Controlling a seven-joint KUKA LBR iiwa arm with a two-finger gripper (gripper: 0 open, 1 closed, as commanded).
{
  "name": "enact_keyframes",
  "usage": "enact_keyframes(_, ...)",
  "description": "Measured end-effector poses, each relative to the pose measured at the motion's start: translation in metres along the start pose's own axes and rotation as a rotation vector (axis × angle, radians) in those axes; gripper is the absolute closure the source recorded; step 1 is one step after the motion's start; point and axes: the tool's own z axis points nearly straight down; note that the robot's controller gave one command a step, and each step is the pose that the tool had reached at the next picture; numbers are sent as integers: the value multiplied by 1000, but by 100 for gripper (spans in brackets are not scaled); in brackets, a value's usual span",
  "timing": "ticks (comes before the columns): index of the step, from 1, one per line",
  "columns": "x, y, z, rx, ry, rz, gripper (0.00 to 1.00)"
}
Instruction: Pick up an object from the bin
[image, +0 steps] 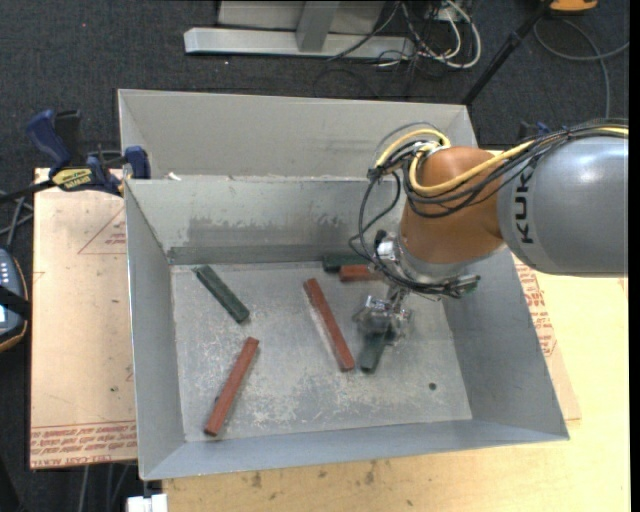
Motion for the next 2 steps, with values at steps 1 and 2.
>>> enact_keyframes(1,0,0,0,0,0,0,100)
enact_keyframes(2,15,12,-129,0,0,-59,100)
